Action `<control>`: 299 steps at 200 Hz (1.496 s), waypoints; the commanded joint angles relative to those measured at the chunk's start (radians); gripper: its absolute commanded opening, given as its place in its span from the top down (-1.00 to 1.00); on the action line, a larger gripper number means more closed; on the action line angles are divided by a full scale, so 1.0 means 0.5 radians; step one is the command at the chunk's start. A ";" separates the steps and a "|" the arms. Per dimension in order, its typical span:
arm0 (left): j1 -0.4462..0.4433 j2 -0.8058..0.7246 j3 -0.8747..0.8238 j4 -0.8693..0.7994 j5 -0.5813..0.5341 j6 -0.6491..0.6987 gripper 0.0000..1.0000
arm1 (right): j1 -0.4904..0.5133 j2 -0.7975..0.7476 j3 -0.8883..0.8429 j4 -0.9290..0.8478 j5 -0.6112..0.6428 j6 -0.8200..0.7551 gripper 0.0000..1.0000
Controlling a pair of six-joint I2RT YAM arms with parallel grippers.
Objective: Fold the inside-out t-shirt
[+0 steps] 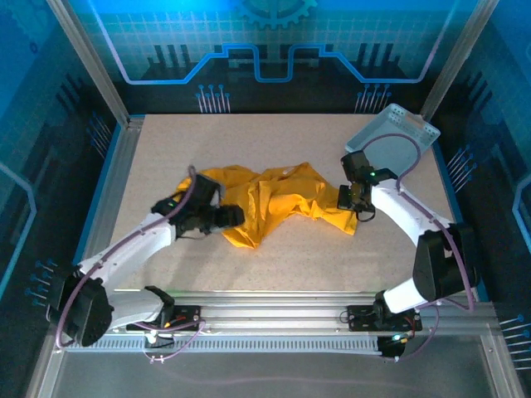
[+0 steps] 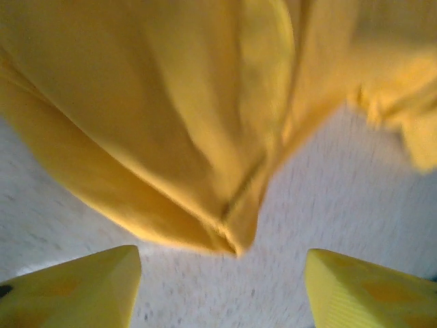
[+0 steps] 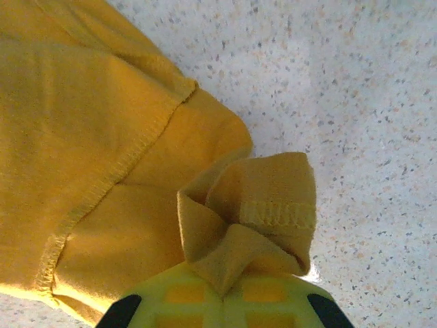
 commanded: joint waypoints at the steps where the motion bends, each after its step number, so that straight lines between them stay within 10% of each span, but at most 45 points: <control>1: 0.215 0.097 0.149 -0.074 -0.015 -0.023 -0.37 | 0.024 -0.096 0.016 0.070 0.080 0.054 1.00; 215: 0.353 1.095 0.626 0.127 -0.337 0.092 -0.23 | 0.033 -0.075 -0.027 0.109 0.116 0.048 1.00; 299: 0.353 1.109 0.618 0.072 -0.281 0.093 0.46 | 0.025 -0.055 0.049 0.066 0.143 0.048 1.00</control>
